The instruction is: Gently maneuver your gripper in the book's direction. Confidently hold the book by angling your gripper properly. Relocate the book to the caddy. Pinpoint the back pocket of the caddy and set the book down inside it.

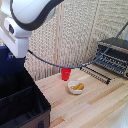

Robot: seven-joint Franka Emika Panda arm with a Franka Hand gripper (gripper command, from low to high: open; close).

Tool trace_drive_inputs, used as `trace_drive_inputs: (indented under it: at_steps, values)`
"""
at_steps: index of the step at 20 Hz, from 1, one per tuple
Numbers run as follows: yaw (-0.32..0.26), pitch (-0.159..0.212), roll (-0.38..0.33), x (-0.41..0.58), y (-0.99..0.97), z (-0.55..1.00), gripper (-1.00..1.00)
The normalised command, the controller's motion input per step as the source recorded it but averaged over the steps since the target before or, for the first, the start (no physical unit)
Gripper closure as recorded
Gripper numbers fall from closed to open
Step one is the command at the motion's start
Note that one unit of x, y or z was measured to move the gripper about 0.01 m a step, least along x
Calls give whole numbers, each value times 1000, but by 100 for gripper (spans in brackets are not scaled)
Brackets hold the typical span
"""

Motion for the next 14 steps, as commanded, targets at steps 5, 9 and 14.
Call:
trace_drive_inputs:
  at_steps: [5, 9, 14]
  values:
    - [-110, 66, 0, 210, 127, 5, -100]
    - [-54, 84, -22, 180, 51, 69, -100]
    - [-44, 93, 16, 129, -61, 208, -100]
